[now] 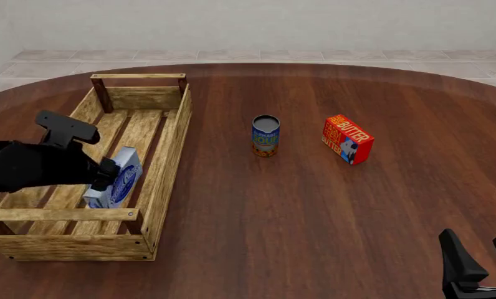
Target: Pick up the cream cheese and put it in the tray.
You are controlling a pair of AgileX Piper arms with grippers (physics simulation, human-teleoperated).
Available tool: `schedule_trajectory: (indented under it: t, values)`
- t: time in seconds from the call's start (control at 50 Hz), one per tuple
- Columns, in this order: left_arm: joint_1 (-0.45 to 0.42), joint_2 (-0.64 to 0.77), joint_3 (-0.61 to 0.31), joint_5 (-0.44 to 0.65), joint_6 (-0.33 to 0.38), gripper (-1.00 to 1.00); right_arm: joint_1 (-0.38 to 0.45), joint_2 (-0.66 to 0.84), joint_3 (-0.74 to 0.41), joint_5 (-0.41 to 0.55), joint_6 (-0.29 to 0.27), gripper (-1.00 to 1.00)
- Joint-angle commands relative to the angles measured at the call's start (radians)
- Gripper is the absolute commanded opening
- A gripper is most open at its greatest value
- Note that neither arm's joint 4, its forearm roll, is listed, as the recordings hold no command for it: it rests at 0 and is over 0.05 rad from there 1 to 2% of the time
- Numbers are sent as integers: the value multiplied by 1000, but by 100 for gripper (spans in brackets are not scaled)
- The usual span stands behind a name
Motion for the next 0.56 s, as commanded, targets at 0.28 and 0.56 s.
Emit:
schedule_trajectory:
  t: [0.28, 0.56]
  values:
    - [-17, -202, 56, 33, -16, 100, -2, 0, 0, -3, 2, 100]
    - [-35, -302, 90, 54, -50, 100, -3, 0, 0, -4, 1, 100]
